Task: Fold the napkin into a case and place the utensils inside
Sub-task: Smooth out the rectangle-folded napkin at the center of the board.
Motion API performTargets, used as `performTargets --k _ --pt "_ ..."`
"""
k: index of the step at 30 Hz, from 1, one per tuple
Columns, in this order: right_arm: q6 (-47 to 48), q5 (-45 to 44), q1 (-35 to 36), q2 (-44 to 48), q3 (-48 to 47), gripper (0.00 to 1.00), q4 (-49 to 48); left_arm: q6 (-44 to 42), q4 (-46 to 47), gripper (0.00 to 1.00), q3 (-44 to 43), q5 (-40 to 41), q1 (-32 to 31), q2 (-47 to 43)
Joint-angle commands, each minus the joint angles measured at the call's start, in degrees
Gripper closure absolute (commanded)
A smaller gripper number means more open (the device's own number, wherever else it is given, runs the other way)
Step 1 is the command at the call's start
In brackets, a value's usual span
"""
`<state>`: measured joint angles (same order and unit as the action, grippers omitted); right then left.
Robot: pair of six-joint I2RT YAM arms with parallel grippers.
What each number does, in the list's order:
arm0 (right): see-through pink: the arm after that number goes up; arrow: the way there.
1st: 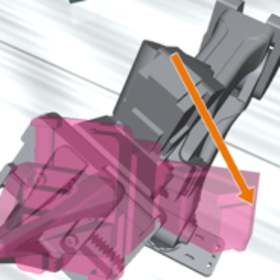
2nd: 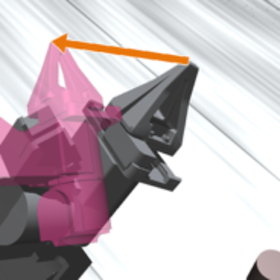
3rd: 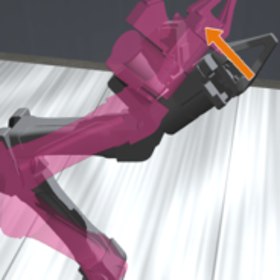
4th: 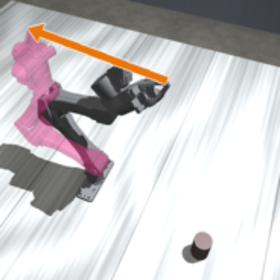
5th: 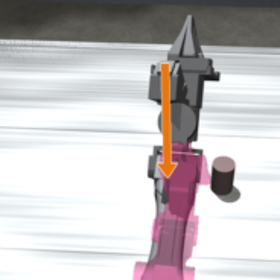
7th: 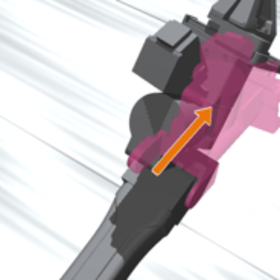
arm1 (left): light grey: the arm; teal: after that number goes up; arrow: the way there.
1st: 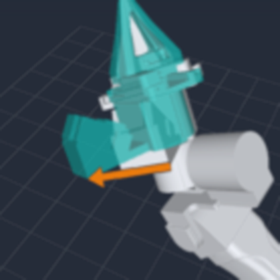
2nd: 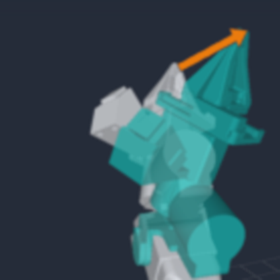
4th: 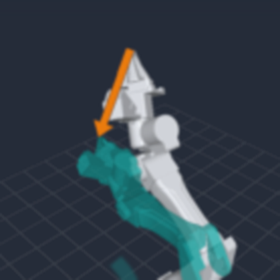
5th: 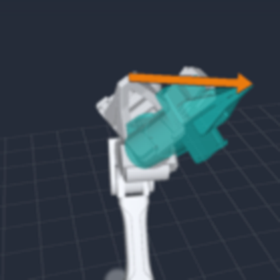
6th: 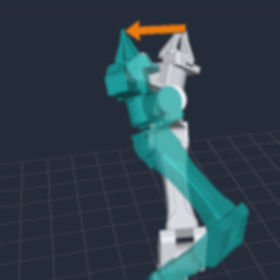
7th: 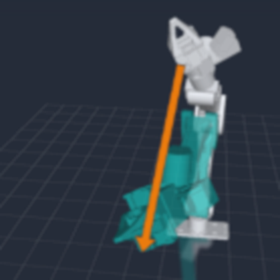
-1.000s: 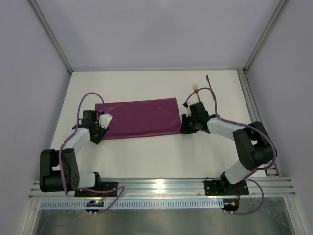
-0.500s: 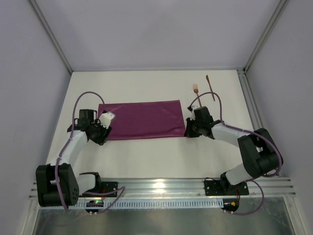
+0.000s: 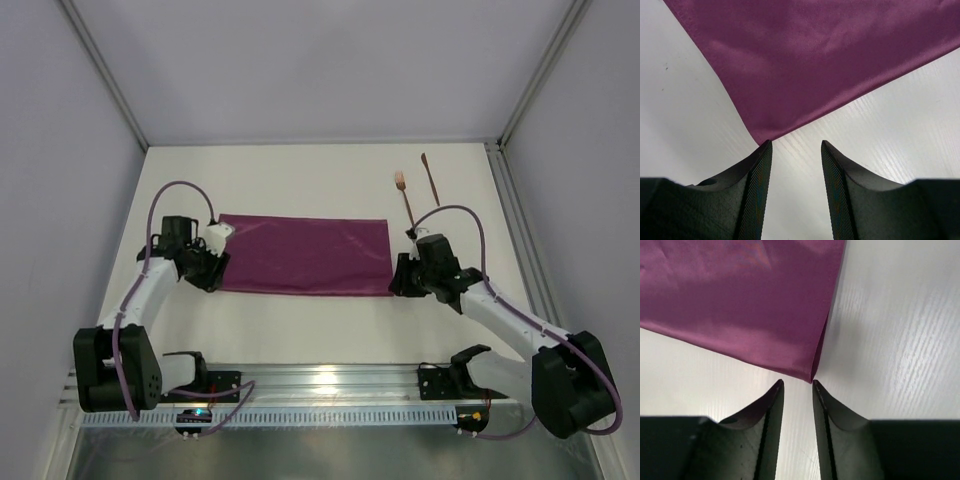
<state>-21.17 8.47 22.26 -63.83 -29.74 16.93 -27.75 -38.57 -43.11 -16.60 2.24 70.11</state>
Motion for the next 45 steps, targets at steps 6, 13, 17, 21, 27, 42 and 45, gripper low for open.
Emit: performTargets --k 6,13,17,21,27,42,45 --pt "0.0 -8.2 0.3 2.8 -10.6 0.61 8.8 3.7 5.9 0.55 -0.1 5.9 -0.1 2.9" --pt "-0.6 -12.1 18.7 -12.4 -21.9 0.85 1.1 5.3 11.2 0.65 0.7 13.1 -0.1 6.8" --pt "-2.3 -3.8 24.1 -23.9 -27.0 0.96 -7.2 4.2 11.6 0.67 1.5 15.5 -0.1 8.3" --pt "-3.4 0.4 27.7 -33.3 -32.5 0.96 -12.7 3.4 11.8 0.67 2.0 16.0 -0.1 9.9" --pt "-6.7 3.5 27.8 -41.8 -32.1 0.96 -18.9 2.4 12.0 0.66 2.7 16.0 -0.2 11.9" --pt "-12.1 2.5 19.1 -29.2 -7.5 0.96 -24.9 0.9 15.5 0.68 5.4 19.4 -0.2 14.4" --pt "-13.2 2.3 15.9 -25.7 -2.0 0.96 -25.0 0.9 15.7 0.68 5.3 19.5 -0.1 14.7"
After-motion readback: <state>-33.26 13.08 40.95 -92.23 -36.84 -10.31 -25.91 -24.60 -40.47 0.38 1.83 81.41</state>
